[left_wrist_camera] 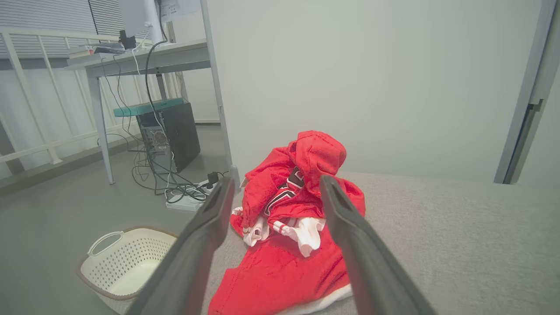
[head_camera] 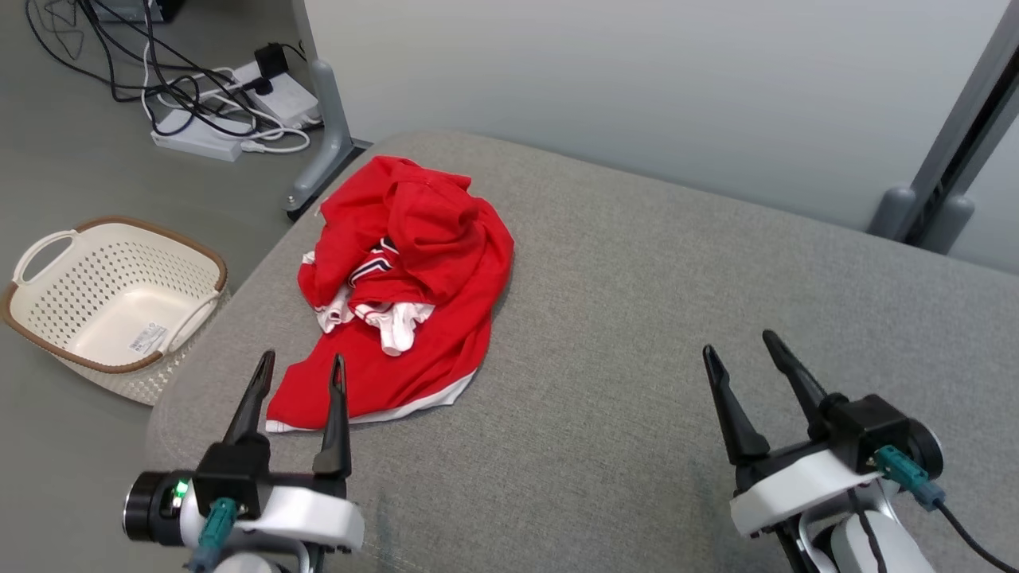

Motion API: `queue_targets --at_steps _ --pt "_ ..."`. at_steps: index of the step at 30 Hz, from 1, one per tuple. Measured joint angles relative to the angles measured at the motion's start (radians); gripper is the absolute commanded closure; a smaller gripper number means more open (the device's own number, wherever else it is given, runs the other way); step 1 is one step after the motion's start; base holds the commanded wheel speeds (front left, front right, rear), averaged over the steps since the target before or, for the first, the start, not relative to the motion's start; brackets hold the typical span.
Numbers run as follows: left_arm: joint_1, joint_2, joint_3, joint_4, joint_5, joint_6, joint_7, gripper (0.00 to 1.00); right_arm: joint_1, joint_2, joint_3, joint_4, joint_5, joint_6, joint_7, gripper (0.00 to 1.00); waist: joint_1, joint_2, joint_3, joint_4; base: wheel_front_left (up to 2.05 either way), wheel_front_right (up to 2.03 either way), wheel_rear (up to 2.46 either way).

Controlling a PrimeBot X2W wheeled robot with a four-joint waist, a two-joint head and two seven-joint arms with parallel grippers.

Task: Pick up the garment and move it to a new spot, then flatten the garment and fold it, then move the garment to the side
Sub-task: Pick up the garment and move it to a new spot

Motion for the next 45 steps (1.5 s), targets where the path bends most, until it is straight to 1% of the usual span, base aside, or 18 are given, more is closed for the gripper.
queue_targets --at_steps 4,8,12,13,15,19,23,27,33,40,41,42,43,45 --pt "-0.100 0.001 0.036 0.046 -0.008 -0.027 0.000 0.00 -0.044 -0.003 -0.016 -0.035 -0.042 0.000 -0.002 0.00 0.0000 0.0000 0.064 -0.023 0.00 0.00 0.00" --pt "-0.223 0.030 0.074 0.097 -0.003 -0.055 0.000 0.00 -0.084 -0.014 -0.032 -0.075 -0.058 0.000 -0.002 0.00 0.0000 0.0000 0.140 -0.050 0.00 0.00 0.00" --pt "-0.351 0.057 0.097 0.175 -0.006 -0.092 0.000 0.00 -0.133 -0.032 -0.027 -0.112 -0.068 0.000 -0.002 0.00 0.0000 0.0000 0.227 -0.079 0.00 0.00 0.00" --pt "-0.351 0.057 0.097 0.175 -0.006 -0.092 0.000 0.00 -0.133 -0.032 -0.027 -0.112 -0.068 0.000 -0.002 0.00 0.0000 0.0000 0.227 -0.079 0.00 0.00 0.00" --pt "-0.415 0.080 0.102 0.246 -0.014 -0.124 -0.002 0.00 -0.148 -0.039 -0.022 -0.123 -0.073 0.000 -0.002 0.00 -0.0001 0.0000 0.268 -0.095 0.00 0.00 0.00" --pt "-0.537 0.118 0.111 0.386 -0.044 -0.165 0.003 0.00 -0.168 -0.046 -0.022 -0.127 -0.079 0.000 -0.002 0.00 0.0000 0.0000 0.336 -0.131 0.00 0.00 0.00" --pt "-0.640 0.156 0.089 0.499 -0.058 -0.199 0.058 0.00 -0.178 -0.047 -0.022 -0.128 -0.083 0.000 -0.002 0.00 0.0000 -0.0001 0.380 -0.167 0.00 0.00 0.00" --pt "-0.729 0.190 0.076 0.587 -0.093 -0.214 0.130 0.00 -0.188 -0.046 -0.015 -0.131 -0.084 0.000 -0.002 0.00 0.0000 0.0000 0.413 -0.194 0.00 0.00 0.00" --pt "-0.822 0.224 0.024 0.714 -0.144 -0.219 0.294 0.00 -0.207 -0.053 -0.011 -0.134 -0.089 0.000 -0.002 0.00 0.0000 0.0000 0.455 -0.220 0.00 0.00 0.00" --pt "-0.894 0.258 -0.044 0.796 -0.228 -0.222 0.406 0.00 -0.228 -0.058 -0.004 -0.136 -0.089 0.000 -0.002 0.00 -0.0001 0.0000 0.489 -0.243 0.00 0.00 0.00" --pt "-0.900 0.259 -0.054 0.807 -0.238 -0.222 0.421 0.07 -0.230 -0.058 -0.004 -0.136 -0.089 0.000 -0.002 0.00 -0.0001 0.0000 0.492 -0.245 0.00 0.00 0.00" --pt "-0.905 0.262 -0.064 0.816 -0.245 -0.222 0.430 0.25 -0.231 -0.057 -0.003 -0.135 -0.090 0.000 -0.002 0.00 0.0000 -0.0001 0.494 -0.247 0.00 0.00 0.00" --pt "-0.909 0.266 -0.072 0.822 -0.253 -0.222 0.435 1.00 -0.232 -0.057 -0.003 -0.134 -0.090 0.000 -0.002 0.00 0.0000 -0.0001 0.496 -0.249 0.00 0.00 0.00" --pt "-0.915 0.274 -0.092 0.830 -0.271 -0.222 0.438 1.00 -0.233 -0.057 -0.003 -0.132 -0.090 0.000 -0.002 0.00 0.0000 0.0000 0.497 -0.252 0.00 0.00 0.00"
